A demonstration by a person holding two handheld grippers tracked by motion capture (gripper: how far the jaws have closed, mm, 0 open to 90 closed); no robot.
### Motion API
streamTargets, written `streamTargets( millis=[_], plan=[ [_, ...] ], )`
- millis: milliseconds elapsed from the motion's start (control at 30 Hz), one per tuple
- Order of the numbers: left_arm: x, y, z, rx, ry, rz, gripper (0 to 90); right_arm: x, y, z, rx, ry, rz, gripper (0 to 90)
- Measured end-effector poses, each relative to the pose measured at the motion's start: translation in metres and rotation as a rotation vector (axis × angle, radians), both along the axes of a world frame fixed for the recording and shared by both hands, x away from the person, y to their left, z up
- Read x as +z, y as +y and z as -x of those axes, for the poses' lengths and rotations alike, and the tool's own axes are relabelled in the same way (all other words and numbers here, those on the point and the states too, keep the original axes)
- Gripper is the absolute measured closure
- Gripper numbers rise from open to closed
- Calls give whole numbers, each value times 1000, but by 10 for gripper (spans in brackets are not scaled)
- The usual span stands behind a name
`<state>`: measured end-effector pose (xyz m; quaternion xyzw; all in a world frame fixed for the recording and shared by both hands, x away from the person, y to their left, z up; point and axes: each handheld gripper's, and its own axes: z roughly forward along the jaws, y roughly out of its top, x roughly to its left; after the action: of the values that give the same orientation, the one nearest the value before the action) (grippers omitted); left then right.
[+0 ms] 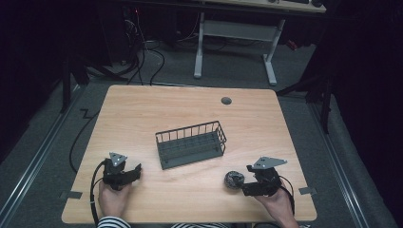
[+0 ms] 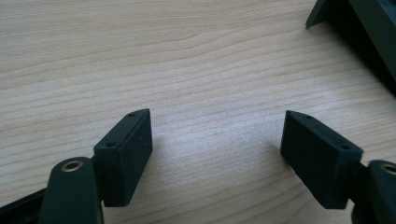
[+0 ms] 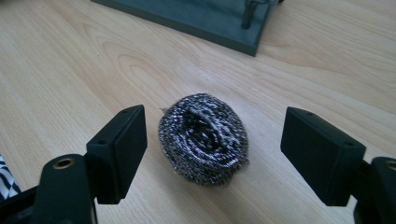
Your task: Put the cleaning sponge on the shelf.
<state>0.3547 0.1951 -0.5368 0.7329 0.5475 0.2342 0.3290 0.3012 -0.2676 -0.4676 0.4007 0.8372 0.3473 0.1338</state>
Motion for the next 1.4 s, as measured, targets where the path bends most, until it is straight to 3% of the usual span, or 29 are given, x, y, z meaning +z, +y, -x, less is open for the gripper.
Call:
streamTargets(
  millis=[400,733,1400],
  plan=[
    [0,0,0,-2,1,0,252,-20,16,-15,34,64,47,204],
    [0,0,0,-1,1,-1,253,-31,18,-16,41,99,67,226],
    [0,0,0,-1,1,-1,252,-33,15,-15,65,104,58,365]
  ],
)
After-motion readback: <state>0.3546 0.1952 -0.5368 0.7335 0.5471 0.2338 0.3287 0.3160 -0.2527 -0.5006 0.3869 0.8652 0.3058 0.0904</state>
